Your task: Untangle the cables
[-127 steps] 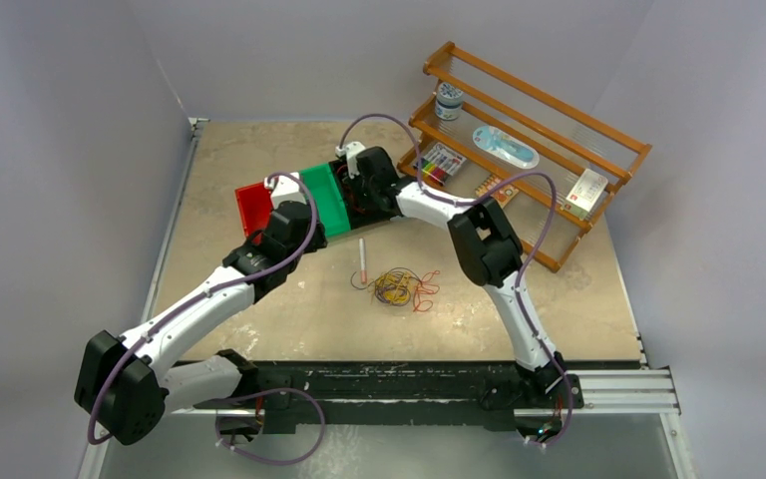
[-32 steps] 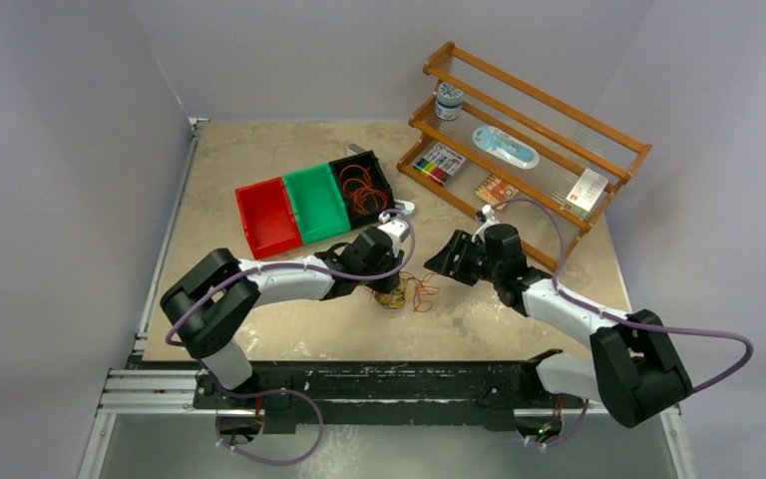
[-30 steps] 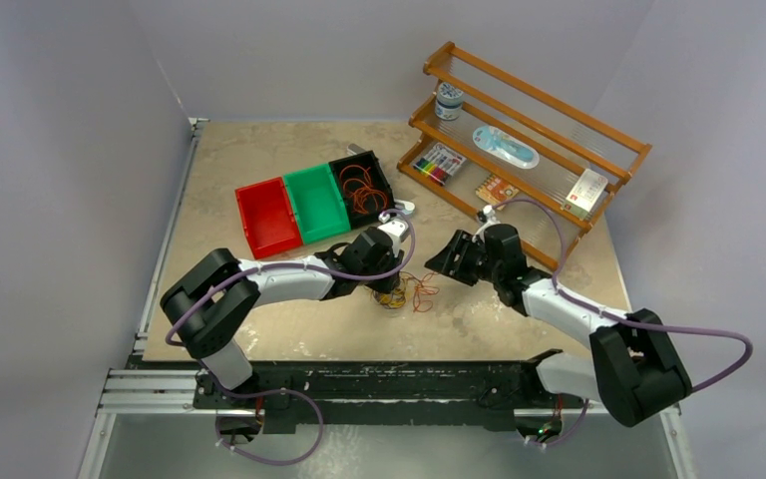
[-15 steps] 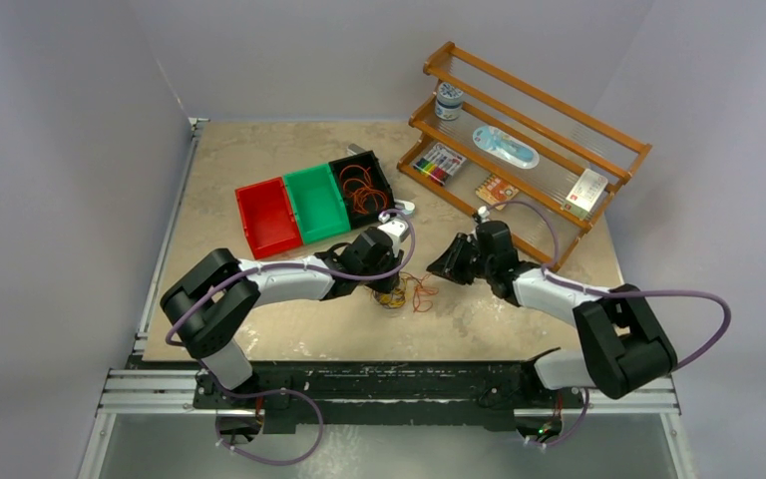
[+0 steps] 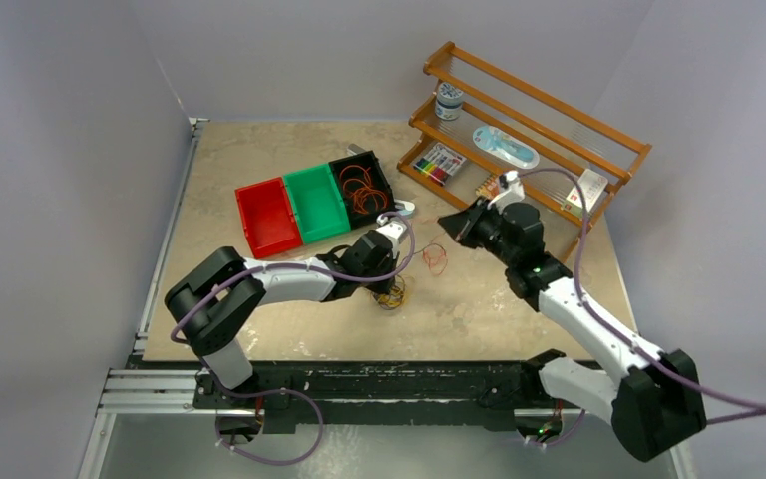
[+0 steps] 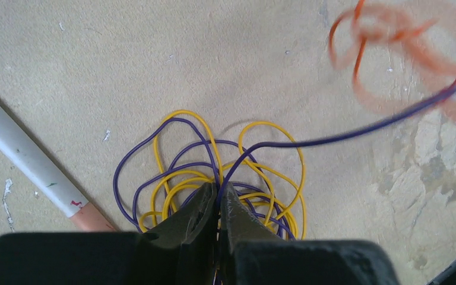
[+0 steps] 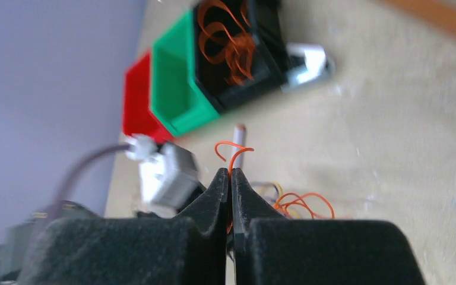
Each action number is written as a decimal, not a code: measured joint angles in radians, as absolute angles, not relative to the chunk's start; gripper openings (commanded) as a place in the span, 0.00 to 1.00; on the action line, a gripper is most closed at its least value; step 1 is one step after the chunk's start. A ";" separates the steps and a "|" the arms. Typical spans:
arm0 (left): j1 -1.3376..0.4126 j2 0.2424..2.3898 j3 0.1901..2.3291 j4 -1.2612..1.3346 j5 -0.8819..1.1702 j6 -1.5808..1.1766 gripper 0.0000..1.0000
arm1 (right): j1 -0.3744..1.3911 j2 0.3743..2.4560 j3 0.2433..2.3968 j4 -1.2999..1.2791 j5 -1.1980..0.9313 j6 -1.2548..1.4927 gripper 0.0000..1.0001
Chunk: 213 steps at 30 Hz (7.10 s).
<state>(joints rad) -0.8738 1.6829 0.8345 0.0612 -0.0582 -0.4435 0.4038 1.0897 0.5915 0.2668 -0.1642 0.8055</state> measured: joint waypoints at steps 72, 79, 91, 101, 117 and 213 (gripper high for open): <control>-0.810 1.113 0.751 -0.084 -0.375 -0.526 0.46 | 0.413 1.570 1.541 0.246 -0.218 0.253 0.00; -0.604 1.036 0.722 -0.192 -0.452 -0.592 0.46 | 0.461 1.787 1.658 0.252 -0.236 0.263 0.00; -0.596 0.987 0.722 -0.323 -0.571 -0.628 0.46 | 0.503 1.974 1.773 0.290 -0.232 0.281 0.00; -0.596 0.987 0.722 -0.331 -0.583 -0.636 0.46 | 0.503 2.130 1.774 0.290 -0.231 0.299 0.00; -0.596 1.014 0.722 -0.331 -0.580 -0.636 0.46 | 0.565 2.267 1.785 0.223 -0.153 0.260 0.00; -0.730 1.452 0.703 0.002 -0.246 -0.588 0.16 | 0.550 1.482 0.620 0.248 -0.403 0.419 0.09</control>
<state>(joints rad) -0.7296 1.4517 0.7029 0.0025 -0.2459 -0.5884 0.5495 1.4822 0.6201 0.2481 -0.4026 0.4187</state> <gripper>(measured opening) 0.097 0.150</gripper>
